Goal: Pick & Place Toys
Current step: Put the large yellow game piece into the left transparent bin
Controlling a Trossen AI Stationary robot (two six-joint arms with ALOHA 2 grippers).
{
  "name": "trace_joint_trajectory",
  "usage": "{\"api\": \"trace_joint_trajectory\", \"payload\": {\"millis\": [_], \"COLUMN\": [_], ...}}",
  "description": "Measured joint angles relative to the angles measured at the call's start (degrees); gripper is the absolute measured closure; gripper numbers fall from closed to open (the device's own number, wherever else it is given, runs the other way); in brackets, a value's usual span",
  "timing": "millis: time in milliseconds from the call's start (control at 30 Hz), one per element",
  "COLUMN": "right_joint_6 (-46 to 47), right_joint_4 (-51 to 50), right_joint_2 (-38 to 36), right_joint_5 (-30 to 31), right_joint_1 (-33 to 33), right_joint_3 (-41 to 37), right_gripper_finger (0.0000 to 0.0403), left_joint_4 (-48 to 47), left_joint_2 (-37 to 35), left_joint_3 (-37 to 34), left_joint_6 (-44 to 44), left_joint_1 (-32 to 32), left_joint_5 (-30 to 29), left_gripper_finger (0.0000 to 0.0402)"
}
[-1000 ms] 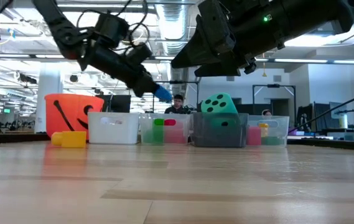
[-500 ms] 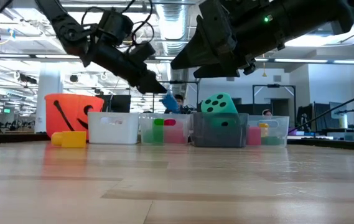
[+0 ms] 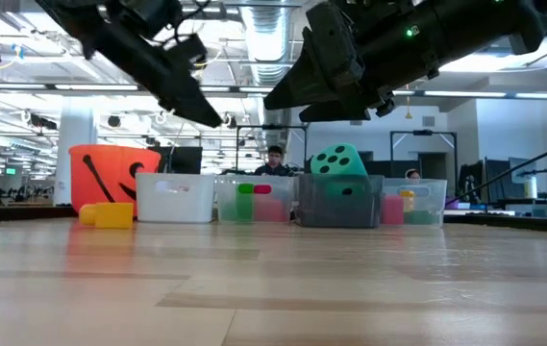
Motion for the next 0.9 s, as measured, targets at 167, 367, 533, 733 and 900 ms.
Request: {"api": "trace_joint_trajectory", "payload": {"millis": [167, 367, 533, 733, 900], "right_joint_6": [0.0, 0.0, 0.0, 0.0, 0.0], "right_joint_4": [-0.28, -0.36, -0.37, -0.39, -0.4], "right_joint_2": [0.0, 0.0, 0.0, 0.0, 0.0], "right_joint_5": [-0.02, -0.02, -0.02, -0.02, -0.04], "right_joint_1": [0.02, 0.02, 0.02, 0.02, 0.03], "right_joint_3": [0.0, 0.0, 0.0, 0.0, 0.0], "right_gripper_finger": [0.003, 0.003, 0.003, 0.003, 0.003], "left_joint_4": [-14.4, -27.04, -30.2, -32.57, -32.74], "left_joint_2": [-4.24, -4.64, -4.42, -4.42, -4.4], "left_joint_3": [0.0, -0.02, -0.02, -1.63, -5.9], "left_joint_6": [-5.11, -8.04, -15.4, -18.72, -21.5], "left_joint_1": [-7.04, -16.2, -18.66, -17.92, -16.53], "left_joint_5": [9.17, 9.37, 6.45, 2.46, 3.18], "left_gripper_finger": [0.0163, 0.0157, 0.0137, 0.0112, 0.01]}}
